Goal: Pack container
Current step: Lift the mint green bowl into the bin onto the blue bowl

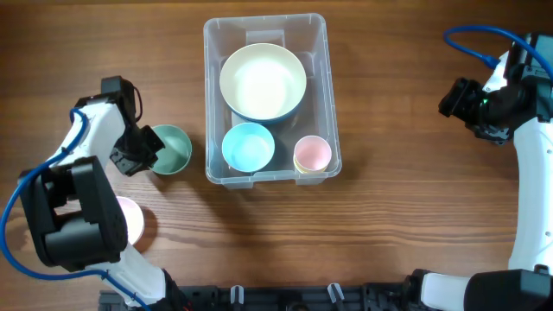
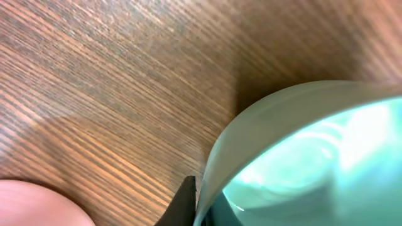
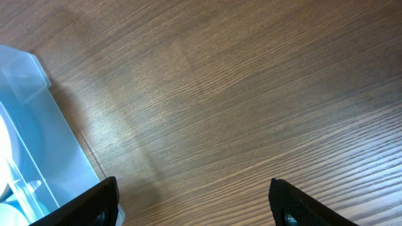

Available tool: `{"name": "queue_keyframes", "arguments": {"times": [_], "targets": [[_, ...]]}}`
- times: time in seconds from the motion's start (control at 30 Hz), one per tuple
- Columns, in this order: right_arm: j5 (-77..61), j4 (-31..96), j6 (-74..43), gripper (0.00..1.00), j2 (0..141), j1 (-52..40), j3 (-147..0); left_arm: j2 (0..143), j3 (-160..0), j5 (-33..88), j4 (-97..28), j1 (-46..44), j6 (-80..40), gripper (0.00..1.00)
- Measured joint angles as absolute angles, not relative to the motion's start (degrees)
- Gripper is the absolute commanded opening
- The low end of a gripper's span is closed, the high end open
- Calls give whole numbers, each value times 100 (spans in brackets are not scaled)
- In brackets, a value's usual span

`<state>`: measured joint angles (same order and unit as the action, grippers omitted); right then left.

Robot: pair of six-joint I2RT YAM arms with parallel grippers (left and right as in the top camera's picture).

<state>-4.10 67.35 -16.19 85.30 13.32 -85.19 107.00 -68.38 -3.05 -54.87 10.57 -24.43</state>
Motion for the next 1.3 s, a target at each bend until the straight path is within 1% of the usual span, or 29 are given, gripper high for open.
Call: {"name": "queue_keyframes", "arguments": {"times": [0.2, 0.27, 0.47, 0.57, 0.7, 0.83, 0.93, 1.1, 1.3], "targets": [[-410, 6733, -1619, 77, 8530, 1332, -8519, 10654, -6873, -235, -5555, 1057, -2445, 4], [-410, 6735, -1619, 77, 8530, 1332, -8519, 10556, -7039, -180, -5817, 1057, -2445, 4], [-408, 6731, -1619, 78, 8530, 1332, -8521, 9452, -8274, -158, -6722, 998, -2449, 4], [-408, 6731, -1619, 77, 8530, 1332, -8521, 8460, -8842, -156, -6792, 613, -2477, 4], [-408, 6731, -1619, 78, 8530, 1332, -8521, 7985, -8899, -123, -6934, -266, -2620, 4], [-410, 6733, -1619, 77, 8530, 1332, -8521, 8169, -8897, -47, -6997, -1308, -2698, 4], [-410, 6733, -1619, 77, 8530, 1332, -8519, 8464, -8875, -8, -7037, -1752, -2779, 4], [-408, 6733, -1619, 78, 8530, 1332, -8521, 9153, -8696, -1, -7063, -2171, -2858, 4], [-408, 6733, -1619, 78, 8530, 1332, -8519, 9863, -8617, 86, -7076, -2471, -2862, 4]]}}
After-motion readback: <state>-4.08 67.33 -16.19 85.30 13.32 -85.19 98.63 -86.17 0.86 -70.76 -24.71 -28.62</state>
